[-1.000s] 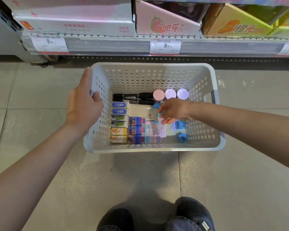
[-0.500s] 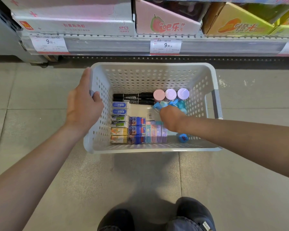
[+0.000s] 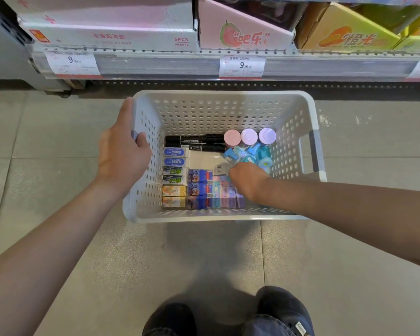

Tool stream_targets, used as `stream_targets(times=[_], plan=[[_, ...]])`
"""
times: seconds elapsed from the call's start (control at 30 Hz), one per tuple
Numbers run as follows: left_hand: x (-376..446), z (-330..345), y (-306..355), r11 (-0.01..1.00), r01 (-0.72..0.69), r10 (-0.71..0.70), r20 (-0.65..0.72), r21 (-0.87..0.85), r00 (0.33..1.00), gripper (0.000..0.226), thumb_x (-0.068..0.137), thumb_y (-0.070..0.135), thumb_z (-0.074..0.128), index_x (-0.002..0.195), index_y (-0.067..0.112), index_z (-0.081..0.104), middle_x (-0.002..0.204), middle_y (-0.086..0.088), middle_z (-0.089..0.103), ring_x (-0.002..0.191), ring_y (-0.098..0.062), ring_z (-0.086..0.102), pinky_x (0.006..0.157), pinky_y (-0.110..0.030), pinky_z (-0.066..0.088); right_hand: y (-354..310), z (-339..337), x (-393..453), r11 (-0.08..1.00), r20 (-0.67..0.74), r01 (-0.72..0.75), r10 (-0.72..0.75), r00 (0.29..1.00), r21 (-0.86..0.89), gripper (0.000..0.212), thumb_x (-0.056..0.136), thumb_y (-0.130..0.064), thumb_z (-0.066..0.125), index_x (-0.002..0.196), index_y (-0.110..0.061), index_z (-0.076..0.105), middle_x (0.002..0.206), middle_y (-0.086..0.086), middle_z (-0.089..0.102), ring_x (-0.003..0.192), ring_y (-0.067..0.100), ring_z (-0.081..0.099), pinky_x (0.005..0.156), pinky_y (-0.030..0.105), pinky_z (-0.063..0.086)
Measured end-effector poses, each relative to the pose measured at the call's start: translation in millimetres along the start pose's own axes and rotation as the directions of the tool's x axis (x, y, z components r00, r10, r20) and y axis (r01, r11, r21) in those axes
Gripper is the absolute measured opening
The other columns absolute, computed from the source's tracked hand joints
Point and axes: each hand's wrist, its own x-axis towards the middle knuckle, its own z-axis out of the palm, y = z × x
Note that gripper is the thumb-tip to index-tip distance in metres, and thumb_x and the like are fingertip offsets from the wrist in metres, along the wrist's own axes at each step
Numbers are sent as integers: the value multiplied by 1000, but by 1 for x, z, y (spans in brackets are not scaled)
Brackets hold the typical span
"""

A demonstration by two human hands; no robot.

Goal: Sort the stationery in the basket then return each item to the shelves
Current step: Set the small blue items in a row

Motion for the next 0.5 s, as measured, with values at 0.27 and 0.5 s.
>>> stream_targets(times=[0.27,0.5], plan=[[-1,0,1,1000,-5,5,-8,3,1000,65,95,6,47,151,21,20,66,-5,41,54,-17,41,55,-42,48,2,4,2,997,19,41,-40,999,-58,26,93,0,47,116,-5,55,120,9,61,109,25,61,79,31,50],[-1,-1,2,1000,1,-1,1,-1,1000,65,94,6,47,151,21,20,66,-7,44,53,-18,44,59,-48,52,4,-8,3,995,-33,-29,33,999,92,25,95,-8,45,118,-5,51,114,10,62,102,27,62,61,31,42]])
